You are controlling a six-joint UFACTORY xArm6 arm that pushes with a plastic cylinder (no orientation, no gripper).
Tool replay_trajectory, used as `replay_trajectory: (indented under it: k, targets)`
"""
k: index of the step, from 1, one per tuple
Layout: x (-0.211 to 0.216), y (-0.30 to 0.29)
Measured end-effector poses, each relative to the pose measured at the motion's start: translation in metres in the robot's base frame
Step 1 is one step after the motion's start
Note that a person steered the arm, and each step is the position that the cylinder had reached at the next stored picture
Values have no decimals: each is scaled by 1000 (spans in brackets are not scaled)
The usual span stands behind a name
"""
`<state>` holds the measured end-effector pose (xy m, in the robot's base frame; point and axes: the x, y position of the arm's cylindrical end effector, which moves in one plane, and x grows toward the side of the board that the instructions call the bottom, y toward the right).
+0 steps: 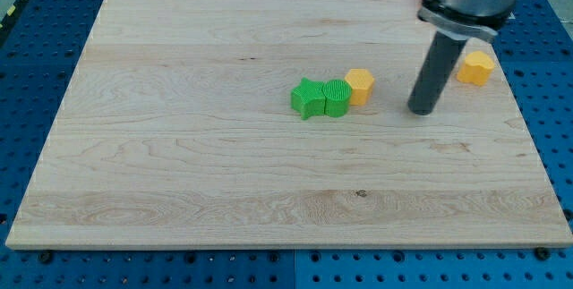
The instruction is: Move the hexagon to the top right of the green circle
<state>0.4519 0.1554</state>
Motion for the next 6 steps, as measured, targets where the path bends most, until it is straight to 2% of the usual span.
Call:
replay_trajectory:
  k: [1,3,4,5,6]
  targets:
    - [-15,-34]
    - [-51,-40]
    - [-53,0]
    - [-75,25]
    - [-101,27]
